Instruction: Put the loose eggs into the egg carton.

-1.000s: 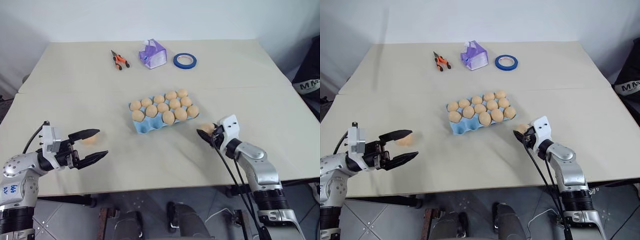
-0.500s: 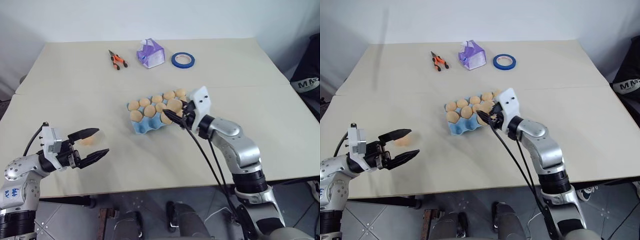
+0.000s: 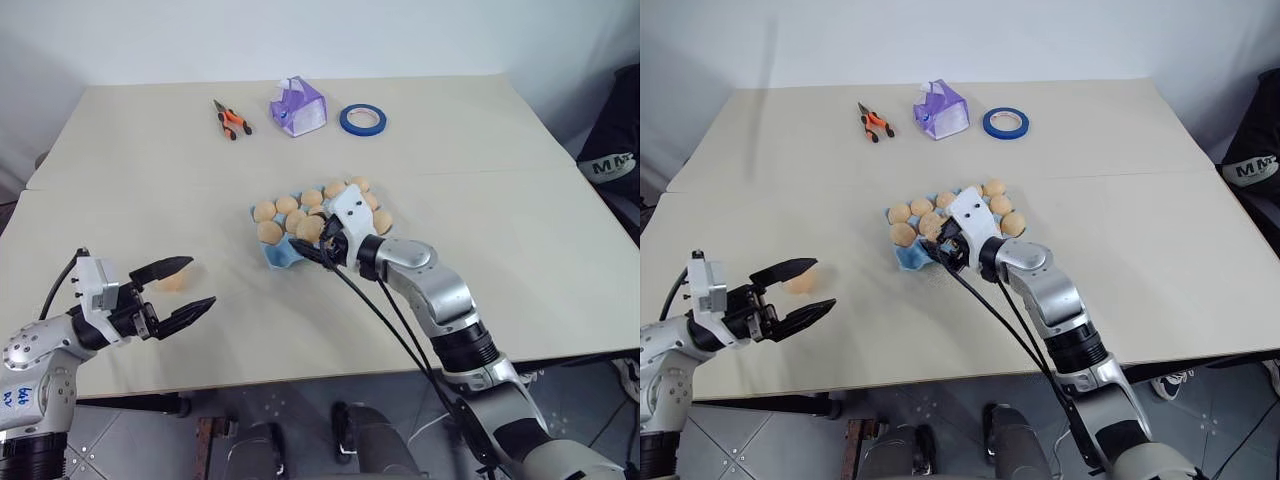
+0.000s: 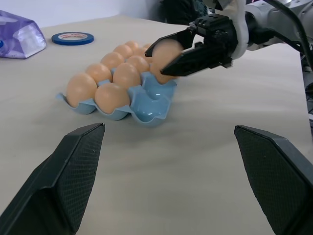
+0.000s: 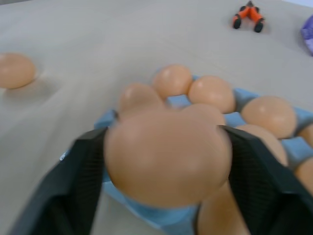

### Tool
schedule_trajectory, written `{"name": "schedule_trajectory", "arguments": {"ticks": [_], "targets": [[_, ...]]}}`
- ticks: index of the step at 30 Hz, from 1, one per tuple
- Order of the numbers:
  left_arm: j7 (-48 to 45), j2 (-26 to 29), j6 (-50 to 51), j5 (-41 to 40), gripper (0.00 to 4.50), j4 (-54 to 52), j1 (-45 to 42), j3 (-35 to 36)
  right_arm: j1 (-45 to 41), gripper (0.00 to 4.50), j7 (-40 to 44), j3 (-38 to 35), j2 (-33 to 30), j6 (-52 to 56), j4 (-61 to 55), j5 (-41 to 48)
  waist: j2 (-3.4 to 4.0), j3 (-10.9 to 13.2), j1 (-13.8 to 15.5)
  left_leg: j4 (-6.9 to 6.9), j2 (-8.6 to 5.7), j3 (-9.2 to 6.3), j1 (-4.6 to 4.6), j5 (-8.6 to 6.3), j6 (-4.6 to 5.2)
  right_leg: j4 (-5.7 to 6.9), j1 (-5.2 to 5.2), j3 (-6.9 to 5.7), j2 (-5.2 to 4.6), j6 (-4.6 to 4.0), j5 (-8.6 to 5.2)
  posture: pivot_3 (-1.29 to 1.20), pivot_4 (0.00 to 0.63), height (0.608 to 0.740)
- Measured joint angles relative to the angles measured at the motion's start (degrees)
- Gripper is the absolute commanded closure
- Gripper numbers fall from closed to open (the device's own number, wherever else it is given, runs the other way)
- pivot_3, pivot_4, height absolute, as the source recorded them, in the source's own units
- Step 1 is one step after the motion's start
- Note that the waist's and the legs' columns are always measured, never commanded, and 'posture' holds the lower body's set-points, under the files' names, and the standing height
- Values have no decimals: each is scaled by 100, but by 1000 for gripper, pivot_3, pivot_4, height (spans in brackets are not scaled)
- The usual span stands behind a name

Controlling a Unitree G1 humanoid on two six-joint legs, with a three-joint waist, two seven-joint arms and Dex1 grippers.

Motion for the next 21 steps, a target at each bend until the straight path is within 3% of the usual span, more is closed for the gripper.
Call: {"name": "schedule_trajectory", "arguments": {"ticks": [9,14,21], "targets": [[207,-4,-12,-22,0,-172,139,15,-7,17,189,13,-70,36,-56,12,0,0,4,1,-1,7,-11,1,-2,12,-21,6,-1,-2,-1,0,150,740],[752,-81,-96,67,0,-174,149,273,195,17,724,-259,-660,15,-749,310,-2,-1,29,0,-1,6,-12,0,0,10,-21,6,-1,-2,-2,0,150,740],[2244,-330,145,423,0,-447,355,658,1047,17,1711,-1041,-1629,-562,-1080,888,-4,-1,21,0,-3,13,-8,-1,4,6,-17,11,1,1,0,0,150,740]]}}
